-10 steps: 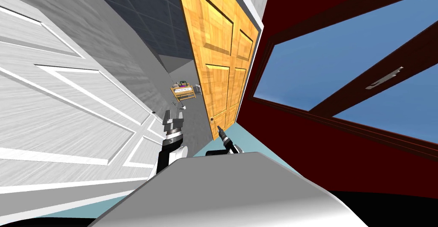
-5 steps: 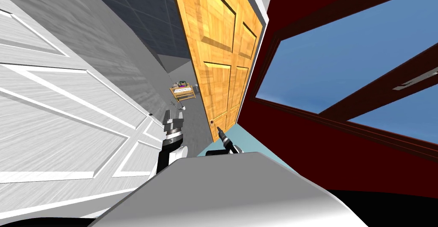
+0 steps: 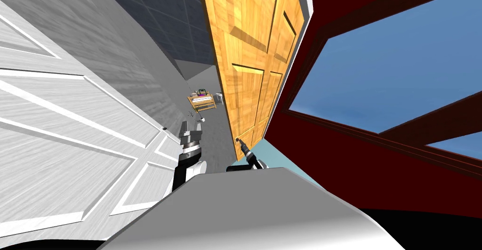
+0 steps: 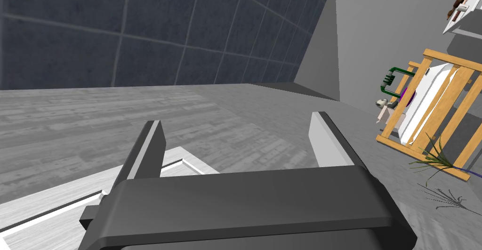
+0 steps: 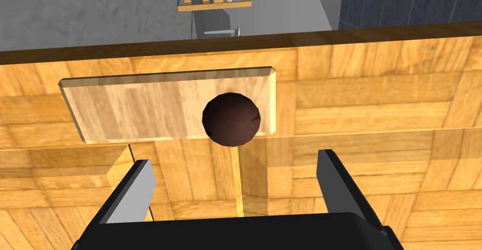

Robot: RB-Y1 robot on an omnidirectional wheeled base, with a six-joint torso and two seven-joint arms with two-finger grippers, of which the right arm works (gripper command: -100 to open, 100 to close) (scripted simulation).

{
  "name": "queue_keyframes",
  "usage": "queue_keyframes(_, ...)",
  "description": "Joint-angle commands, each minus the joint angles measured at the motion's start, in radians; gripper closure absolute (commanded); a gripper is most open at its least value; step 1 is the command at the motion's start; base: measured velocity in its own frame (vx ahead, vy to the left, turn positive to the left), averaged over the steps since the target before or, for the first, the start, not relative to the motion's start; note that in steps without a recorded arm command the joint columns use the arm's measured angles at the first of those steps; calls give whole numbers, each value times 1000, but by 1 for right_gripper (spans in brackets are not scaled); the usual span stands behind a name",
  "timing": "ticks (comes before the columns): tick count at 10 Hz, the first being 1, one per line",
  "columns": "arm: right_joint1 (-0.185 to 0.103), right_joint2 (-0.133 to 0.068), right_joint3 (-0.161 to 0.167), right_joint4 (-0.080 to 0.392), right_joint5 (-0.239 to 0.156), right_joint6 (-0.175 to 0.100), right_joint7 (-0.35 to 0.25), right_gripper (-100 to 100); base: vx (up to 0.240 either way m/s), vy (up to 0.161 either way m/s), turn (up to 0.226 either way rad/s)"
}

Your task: Push the door open

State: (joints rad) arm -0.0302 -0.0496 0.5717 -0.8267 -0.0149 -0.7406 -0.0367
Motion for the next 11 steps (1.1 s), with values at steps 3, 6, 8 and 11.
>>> queue_keyframes(3, -4, 11, -6, 9, -1, -2, 2, -100, 128, 106, 17)
queue_keyframes(6, -4, 11, -6, 9, -1, -2, 2, 100, -19, -14, 7)
queue_keyframes(8, -4, 11, -6, 9, -1, -2, 2, 100, -5, -4, -2)
queue_keyframes(11, -8, 2, -28, 15, -6, -1, 8, 100, 72, 60, -20)
